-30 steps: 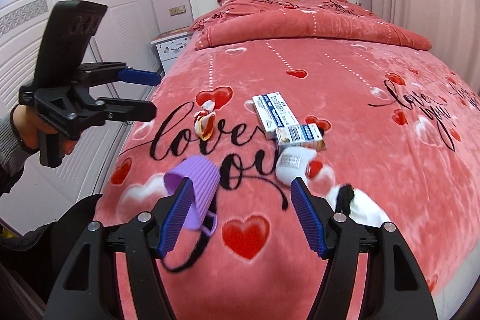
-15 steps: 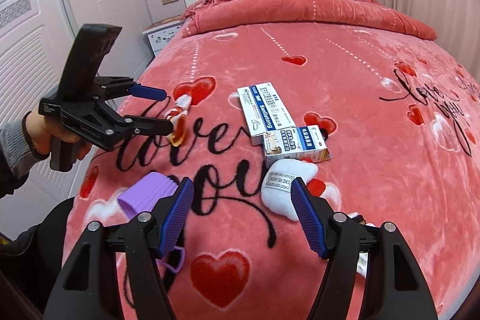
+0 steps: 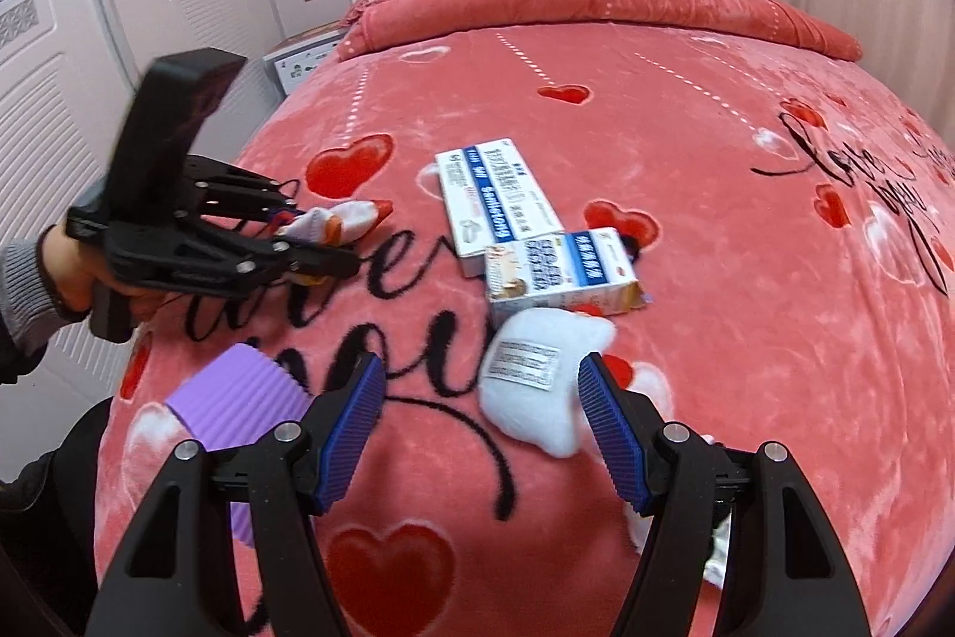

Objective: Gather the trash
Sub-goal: 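Grasp the white-and-red wrapped item with the left tool while the right tool grasps the white plush toy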

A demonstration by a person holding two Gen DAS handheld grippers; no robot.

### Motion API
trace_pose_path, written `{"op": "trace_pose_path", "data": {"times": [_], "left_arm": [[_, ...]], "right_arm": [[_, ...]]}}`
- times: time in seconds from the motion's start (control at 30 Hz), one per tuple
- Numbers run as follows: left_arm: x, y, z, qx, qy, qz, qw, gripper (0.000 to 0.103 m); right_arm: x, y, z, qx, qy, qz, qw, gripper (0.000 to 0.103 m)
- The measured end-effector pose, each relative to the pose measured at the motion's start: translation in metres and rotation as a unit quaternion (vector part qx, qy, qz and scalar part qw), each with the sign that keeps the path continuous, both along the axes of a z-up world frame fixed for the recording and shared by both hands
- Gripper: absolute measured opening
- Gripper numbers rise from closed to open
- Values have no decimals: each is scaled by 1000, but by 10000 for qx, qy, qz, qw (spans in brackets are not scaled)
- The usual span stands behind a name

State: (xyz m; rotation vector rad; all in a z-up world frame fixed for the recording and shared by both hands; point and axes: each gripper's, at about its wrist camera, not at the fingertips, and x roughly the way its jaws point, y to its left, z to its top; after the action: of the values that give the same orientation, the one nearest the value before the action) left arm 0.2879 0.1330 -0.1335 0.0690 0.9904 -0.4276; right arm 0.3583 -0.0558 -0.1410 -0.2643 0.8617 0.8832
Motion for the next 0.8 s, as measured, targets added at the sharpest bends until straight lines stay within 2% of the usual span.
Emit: {"op": "trace_pose_path", "data": {"times": [0.37, 0.5, 0.53, 0.6, 0.67, 0.73, 0.8], "left_arm": [[3, -26, -7, -123, 115, -421, 9990, 30], [7, -25, -11, -259, 153, -407, 9987, 30], [8, -25, -12, -273, 155, -411, 9987, 30], [8, -25, -13, -286, 153, -400, 9987, 30], [9, -24, -14, -330, 156, -372, 9986, 30], [9, -24, -15, -339, 143, -366, 9987, 30], [7, -24, -13, -305, 119, -359, 9988, 30]], "right_arm": [[16, -8, -17, -185, 139, -120, 9997, 68], [21, -1, -24, -236, 91, -42, 9997, 66], [22, 2, -26, -264, 68, -16, 9996, 63], [25, 8, -34, -441, 35, 41, 9990, 49], [27, 10, -37, -444, -18, 28, 9990, 42], [27, 7, -35, -367, -25, -2, 9993, 37], [27, 3, -31, -228, -12, -38, 9997, 36]]}}
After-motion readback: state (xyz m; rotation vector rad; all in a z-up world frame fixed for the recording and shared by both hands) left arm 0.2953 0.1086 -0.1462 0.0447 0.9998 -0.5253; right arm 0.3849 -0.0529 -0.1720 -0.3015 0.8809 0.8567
